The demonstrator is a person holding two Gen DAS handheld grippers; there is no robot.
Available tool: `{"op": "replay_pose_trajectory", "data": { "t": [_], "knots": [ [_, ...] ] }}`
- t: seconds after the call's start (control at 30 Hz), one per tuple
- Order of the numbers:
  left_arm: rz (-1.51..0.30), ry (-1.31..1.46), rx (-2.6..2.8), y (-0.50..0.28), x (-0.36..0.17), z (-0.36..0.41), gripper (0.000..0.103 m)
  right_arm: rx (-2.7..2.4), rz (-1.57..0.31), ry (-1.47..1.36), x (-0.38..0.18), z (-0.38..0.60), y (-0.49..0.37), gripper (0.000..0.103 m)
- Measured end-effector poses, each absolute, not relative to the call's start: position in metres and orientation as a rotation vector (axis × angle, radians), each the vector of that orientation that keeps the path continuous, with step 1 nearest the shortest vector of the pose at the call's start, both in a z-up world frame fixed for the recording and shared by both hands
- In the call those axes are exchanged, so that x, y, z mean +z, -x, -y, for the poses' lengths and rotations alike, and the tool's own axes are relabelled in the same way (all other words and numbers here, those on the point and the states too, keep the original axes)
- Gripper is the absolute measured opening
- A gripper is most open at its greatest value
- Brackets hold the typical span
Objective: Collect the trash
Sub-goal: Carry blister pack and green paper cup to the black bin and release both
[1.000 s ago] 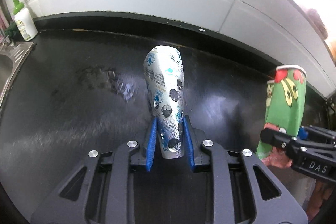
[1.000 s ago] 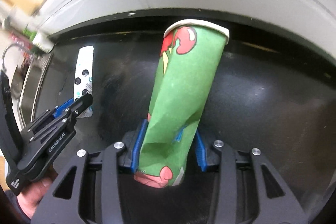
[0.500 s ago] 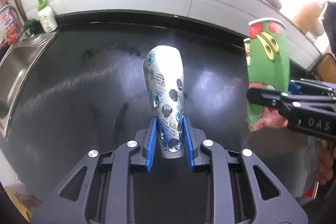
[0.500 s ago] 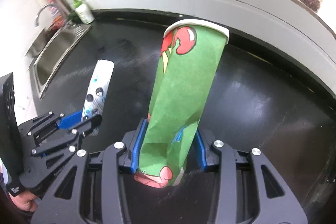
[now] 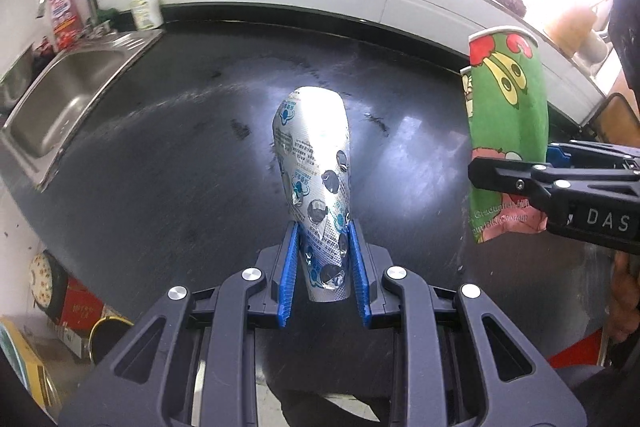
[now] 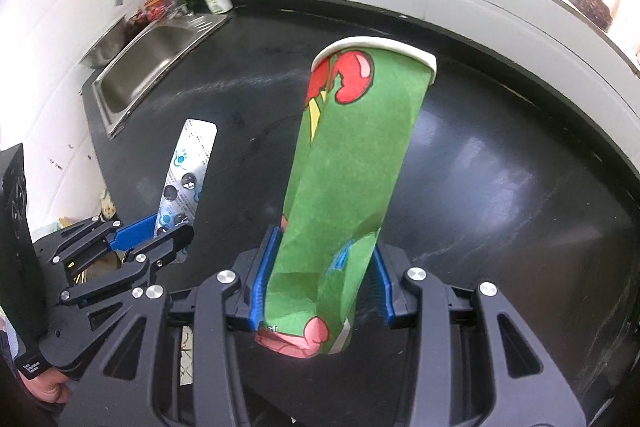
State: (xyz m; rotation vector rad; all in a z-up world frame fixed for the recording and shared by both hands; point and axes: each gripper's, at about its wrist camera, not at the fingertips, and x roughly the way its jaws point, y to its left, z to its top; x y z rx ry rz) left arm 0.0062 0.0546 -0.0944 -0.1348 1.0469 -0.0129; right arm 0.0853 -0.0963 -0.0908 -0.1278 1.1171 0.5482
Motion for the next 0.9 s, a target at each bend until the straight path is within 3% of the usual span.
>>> {"op": "replay_pose_trajectory", "data": {
  "t": [0.47,0.9],
  "knots": [
    [-1.004,0.281,0.323,0.125,-0.086,-0.185,0.025,0.944,-1.087,0.325,-0.084,-0.074,0.012,0.042],
    [-1.051,0.563,0.656,0.281,-0.163,-0.324,0.026,1.356,-1.233,0.549,-0.153,-0.278,0.147,0.043]
  ]
}}
